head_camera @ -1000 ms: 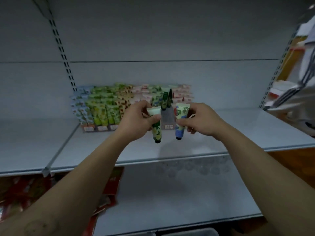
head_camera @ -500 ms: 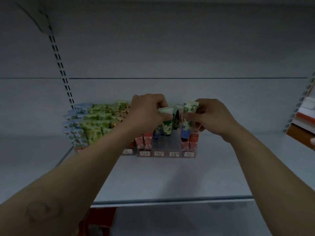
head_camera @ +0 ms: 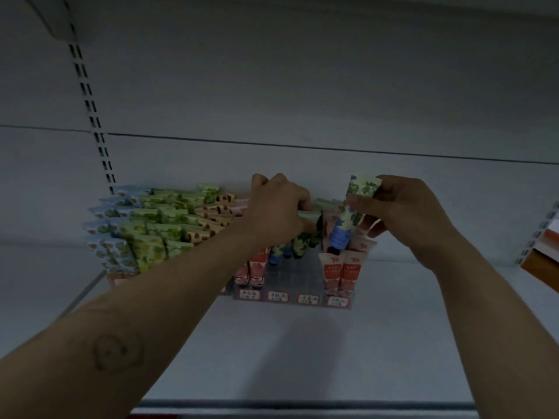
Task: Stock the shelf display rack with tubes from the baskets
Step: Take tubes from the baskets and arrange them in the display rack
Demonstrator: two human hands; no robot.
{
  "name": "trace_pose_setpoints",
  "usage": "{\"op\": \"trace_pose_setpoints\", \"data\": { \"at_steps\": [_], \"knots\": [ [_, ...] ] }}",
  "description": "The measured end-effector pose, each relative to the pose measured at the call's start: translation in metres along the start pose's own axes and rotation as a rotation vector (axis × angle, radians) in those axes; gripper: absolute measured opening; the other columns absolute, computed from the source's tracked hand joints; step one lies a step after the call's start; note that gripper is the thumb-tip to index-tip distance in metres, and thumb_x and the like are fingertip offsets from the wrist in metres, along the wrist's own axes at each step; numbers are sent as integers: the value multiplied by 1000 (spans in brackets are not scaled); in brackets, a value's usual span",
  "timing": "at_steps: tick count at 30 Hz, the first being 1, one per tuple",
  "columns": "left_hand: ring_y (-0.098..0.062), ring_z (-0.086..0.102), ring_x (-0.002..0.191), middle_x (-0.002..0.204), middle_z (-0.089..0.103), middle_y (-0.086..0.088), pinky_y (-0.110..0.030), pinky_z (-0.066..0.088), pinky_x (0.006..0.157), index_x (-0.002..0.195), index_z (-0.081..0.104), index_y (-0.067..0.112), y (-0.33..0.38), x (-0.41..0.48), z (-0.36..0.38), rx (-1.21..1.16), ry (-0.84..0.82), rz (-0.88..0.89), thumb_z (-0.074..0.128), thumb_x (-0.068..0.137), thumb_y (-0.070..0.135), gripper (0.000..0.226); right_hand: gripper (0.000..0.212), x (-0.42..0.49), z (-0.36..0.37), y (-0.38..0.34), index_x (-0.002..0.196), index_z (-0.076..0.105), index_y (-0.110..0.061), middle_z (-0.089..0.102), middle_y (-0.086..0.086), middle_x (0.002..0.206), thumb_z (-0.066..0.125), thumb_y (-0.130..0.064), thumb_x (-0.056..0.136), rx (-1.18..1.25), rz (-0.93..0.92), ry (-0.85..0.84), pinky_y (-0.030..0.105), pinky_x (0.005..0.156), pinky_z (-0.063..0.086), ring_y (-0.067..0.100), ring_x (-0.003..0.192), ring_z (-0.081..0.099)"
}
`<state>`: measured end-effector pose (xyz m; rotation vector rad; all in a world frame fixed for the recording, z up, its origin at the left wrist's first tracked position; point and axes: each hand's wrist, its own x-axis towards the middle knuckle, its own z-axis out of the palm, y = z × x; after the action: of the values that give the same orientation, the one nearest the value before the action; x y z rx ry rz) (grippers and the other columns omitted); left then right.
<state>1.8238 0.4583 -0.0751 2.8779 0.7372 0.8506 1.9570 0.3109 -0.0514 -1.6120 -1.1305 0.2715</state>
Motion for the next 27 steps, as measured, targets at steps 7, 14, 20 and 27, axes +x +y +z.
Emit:
{"op": "trace_pose_setpoints", "data": {
  "at_steps": [7,14,20,27],
  "knots": [
    [-11,46,77,68,49,17,-32,20,81,70,58,28,-5,2,2,-151,15,-100,78,71,47,28,11,2,1,2,86,71,-7,71,9,72,73,-17,80,-7,-15,25,32,52,51,17,55,61],
    [-12,42,85,74,48,15,-32,17,79,79,61,26,4,8,6,-83,28,-2,76,77,35,18,10,5,9,3,85,71,-10,72,4,71,74,-18,80,-52,-12,24,30,52,53,16,56,64],
    [-10,35,81,69,40,18,-32,12,71,83,68,22,-5,6,7,-23,49,25,76,75,24,12,16,5,12,2,90,71,-7,72,5,71,75,-19,80,-46,-29,21,31,53,53,15,54,65],
    [-10,46,76,69,57,14,-31,17,76,72,66,23,-4,5,11,-184,116,-21,82,71,28,17,11,5,7,5,89,71,-10,73,3,72,74,-17,81,-47,-31,12,31,53,52,17,57,66]
  ]
}}
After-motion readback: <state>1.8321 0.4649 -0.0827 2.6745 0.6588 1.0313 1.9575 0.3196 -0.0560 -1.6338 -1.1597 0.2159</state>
